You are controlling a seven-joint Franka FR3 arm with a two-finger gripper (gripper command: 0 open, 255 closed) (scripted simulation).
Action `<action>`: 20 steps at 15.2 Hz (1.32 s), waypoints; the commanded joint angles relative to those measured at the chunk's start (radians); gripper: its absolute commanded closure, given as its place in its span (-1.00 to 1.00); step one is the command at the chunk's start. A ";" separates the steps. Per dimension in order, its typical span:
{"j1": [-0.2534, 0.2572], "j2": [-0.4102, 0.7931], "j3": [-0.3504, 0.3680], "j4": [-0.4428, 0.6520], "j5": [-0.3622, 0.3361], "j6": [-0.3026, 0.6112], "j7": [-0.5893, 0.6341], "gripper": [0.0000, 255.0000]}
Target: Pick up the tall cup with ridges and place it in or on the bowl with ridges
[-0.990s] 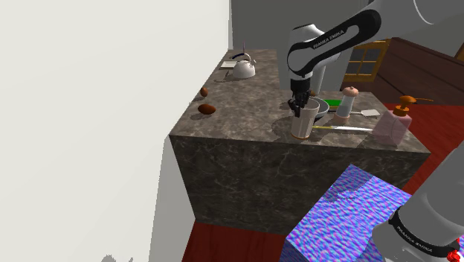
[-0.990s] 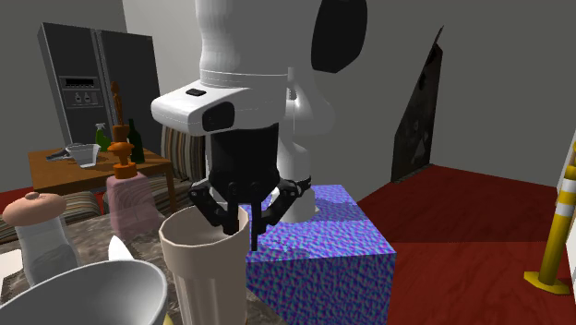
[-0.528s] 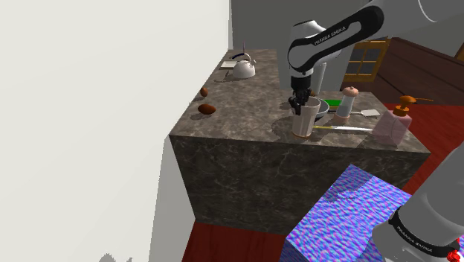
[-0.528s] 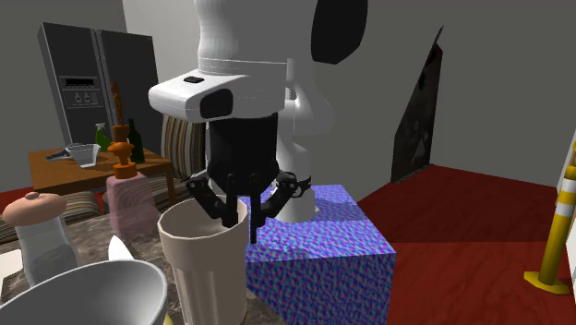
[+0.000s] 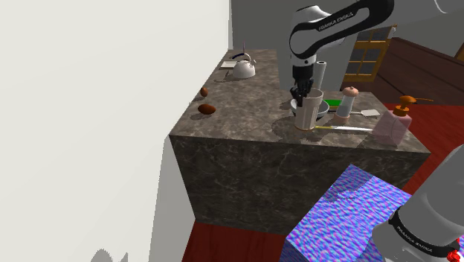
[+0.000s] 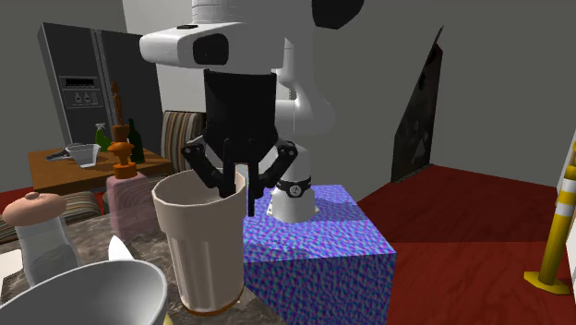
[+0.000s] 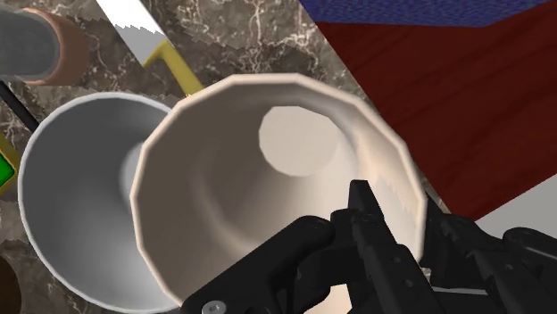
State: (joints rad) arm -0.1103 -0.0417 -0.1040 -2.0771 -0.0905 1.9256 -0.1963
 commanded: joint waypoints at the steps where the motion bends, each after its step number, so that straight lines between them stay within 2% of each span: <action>1: 0.002 -0.009 0.002 0.018 0.000 -0.027 0.001 1.00; 20: 0.004 -0.040 0.005 0.240 0.003 -0.278 -0.015 1.00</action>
State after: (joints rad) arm -0.1071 -0.0823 -0.0998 -1.8505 -0.0880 1.6592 -0.2119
